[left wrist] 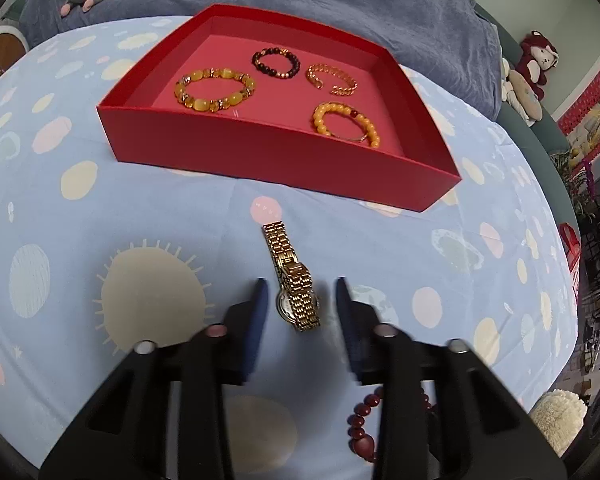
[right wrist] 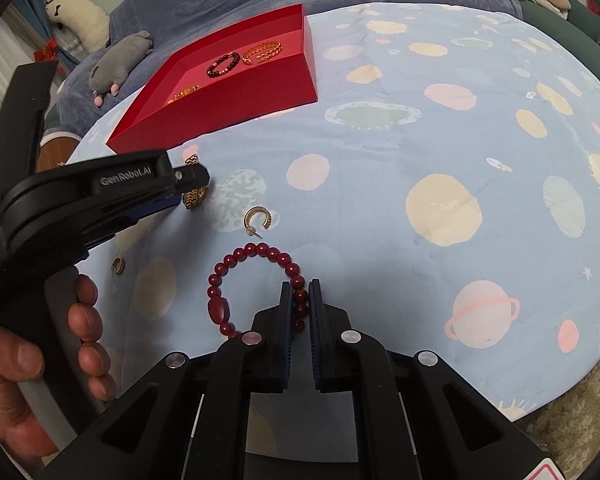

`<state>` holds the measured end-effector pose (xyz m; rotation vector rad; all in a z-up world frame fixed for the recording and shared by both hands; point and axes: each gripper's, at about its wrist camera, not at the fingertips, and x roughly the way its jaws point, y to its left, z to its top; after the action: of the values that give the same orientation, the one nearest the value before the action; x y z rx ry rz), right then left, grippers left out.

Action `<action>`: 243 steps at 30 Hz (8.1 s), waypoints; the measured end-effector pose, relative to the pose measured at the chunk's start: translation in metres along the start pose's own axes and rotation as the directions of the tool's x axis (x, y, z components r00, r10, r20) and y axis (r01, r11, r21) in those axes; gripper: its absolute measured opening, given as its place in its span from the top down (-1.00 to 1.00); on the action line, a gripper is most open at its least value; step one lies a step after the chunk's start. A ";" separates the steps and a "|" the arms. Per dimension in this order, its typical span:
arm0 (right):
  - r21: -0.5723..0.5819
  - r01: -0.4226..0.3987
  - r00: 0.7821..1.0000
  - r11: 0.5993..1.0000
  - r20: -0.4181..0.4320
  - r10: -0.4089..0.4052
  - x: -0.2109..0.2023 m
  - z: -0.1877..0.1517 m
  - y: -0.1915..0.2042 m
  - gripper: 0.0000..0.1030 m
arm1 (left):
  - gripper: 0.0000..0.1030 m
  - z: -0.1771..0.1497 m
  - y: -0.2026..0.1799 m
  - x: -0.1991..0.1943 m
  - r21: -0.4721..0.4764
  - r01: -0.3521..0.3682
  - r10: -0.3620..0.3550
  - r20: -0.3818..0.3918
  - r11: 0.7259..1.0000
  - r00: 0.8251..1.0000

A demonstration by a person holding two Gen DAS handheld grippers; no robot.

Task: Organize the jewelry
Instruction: 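Grasp the dark-red bead bracelet with the right tool while the left tool grasps the gold watch, then lift the red bracelet and gold watch and carry them toward the red box, then lower the bracelet and watch into the red box and open both tools, then withdraw both tools from the box toward the gold hoop earring, then close the right tool on the gold hoop earring and lift it, then carry the gold hoop earring with the right tool into the red box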

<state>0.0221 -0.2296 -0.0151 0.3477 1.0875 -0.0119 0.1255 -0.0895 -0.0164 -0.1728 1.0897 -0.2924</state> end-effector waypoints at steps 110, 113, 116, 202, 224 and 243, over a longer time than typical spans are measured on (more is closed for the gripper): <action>-0.101 -0.040 0.985 0.994 0.161 0.056 -0.014 0.115 0.042 0.55 | 0.32 0.064 0.058 -0.073 -0.087 0.036 -0.026 0.108 0.996 0.994; -0.104 -0.033 0.991 0.994 0.129 0.047 -0.013 0.089 0.041 0.55 | 0.32 0.040 0.064 -0.076 -0.096 0.018 -0.010 0.085 0.995 0.996; -0.104 -0.023 0.995 0.994 0.098 0.033 -0.010 0.066 0.038 0.55 | 0.32 0.021 0.069 -0.078 -0.092 0.005 0.001 0.069 0.996 0.998; -0.125 -0.019 0.997 0.992 0.071 0.028 -0.023 -0.002 0.051 0.69 | 0.67 -0.045 0.048 -0.077 0.053 -0.123 0.122 0.025 0.991 0.992; -0.154 -0.044 0.981 0.987 0.179 0.072 -0.035 0.072 0.065 0.69 | 0.67 0.020 0.024 -0.085 0.048 -0.082 0.077 0.086 0.995 0.993; -0.165 -0.055 0.968 0.985 0.233 0.093 -0.015 0.150 0.078 0.69 | 0.67 0.098 0.010 -0.065 0.057 -0.066 0.057 0.146 0.996 0.988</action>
<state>0.1587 -0.2001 0.0811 0.2372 0.8284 0.0964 0.1860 -0.0598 0.0804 -0.1031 0.9398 -0.2536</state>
